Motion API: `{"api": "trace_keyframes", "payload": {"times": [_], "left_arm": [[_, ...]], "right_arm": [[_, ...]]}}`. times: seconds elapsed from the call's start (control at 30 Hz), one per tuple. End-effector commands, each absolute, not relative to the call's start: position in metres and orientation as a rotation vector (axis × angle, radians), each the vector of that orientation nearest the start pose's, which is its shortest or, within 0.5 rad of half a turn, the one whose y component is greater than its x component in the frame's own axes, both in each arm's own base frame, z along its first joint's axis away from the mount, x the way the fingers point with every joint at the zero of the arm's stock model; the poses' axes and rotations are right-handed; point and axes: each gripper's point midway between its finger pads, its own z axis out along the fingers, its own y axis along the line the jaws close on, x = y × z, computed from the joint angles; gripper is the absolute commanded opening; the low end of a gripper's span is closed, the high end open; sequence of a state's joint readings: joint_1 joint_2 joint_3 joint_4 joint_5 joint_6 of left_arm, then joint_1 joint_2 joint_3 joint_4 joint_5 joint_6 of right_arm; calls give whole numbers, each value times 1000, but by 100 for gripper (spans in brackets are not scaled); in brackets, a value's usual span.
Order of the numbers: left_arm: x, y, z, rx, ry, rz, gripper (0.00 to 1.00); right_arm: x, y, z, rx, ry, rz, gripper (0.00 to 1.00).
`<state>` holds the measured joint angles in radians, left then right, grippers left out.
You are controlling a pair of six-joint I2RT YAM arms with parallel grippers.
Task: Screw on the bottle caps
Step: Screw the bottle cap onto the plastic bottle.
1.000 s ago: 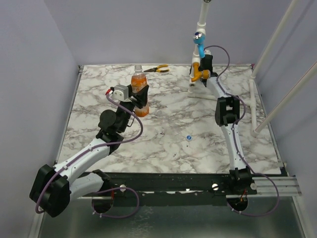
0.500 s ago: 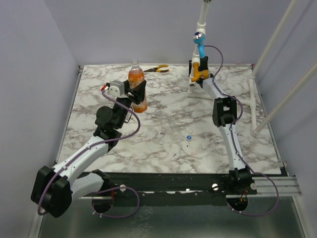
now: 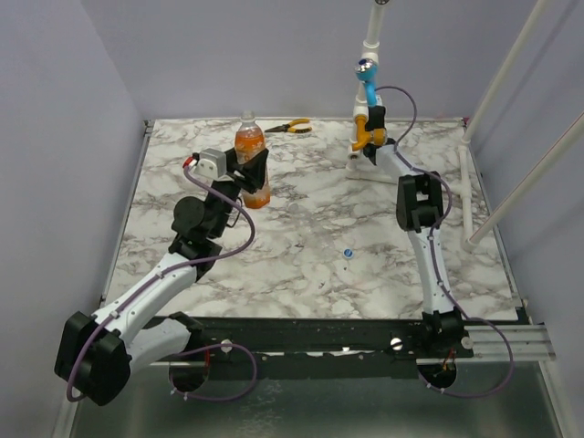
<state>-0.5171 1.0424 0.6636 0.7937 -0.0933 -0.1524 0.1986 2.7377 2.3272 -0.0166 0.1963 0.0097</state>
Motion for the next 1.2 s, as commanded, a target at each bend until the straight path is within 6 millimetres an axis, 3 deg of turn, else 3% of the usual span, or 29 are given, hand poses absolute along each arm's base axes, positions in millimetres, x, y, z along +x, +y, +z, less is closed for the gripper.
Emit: {"api": "trace_keyframes", "payload": {"times": [0.0,0.2,0.43,0.67,0.8,1.0,1.17], "left_arm": [[324,-178,385,149,1129,-568,15],[312,-182,378,191,1134,-606,15],[288,-213,364,368,1137,-756,15],[271,-243,339,531,1178,-899,15],[259,-261,321,618,1189,-969,15],[236,-281,307,723,1140,-1065,16],[214,-294,296,822,1099,-1086,18]], "right_arm": [[684,72,30,72,2072,-174,20],[649,44,66,219,2081,-221,17],[601,26,120,351,2069,-259,15],[541,18,151,474,2119,-241,13],[495,24,166,523,2157,-154,11],[413,57,179,506,2242,21,10],[355,81,211,438,2238,263,10]]}}
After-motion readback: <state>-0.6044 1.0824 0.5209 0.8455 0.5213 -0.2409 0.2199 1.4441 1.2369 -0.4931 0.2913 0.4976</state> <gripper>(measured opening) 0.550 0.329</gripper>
